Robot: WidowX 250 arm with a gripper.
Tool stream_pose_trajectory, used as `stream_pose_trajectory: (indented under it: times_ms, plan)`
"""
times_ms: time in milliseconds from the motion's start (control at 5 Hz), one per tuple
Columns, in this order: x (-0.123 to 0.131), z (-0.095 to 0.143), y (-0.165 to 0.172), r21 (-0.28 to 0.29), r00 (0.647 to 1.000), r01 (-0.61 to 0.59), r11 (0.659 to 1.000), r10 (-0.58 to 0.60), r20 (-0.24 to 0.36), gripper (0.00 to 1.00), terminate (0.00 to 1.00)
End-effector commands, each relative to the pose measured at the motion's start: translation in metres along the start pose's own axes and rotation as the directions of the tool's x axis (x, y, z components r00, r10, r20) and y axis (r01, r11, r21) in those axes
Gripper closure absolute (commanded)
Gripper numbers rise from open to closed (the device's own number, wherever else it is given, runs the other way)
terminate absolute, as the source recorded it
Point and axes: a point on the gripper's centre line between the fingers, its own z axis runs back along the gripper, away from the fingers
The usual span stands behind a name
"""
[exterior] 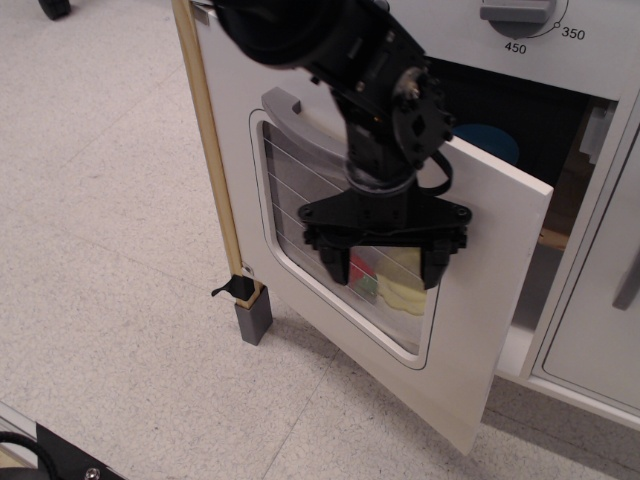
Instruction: Close oven
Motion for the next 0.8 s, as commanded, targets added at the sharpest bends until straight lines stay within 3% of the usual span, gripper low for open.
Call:
stream_pose_trajectory:
  times_ms: [0, 600]
  plan:
    - [0.036, 0.007, -0.028, -0.089, 0.998, 0.048, 0.995, -0.043, 0.053, 0.00, 0.00]
    - [0.075, -0.007, -0.059, -0.049, 0.998, -0.019, 0.999, 0.022, 0.058, 0.00, 0.00]
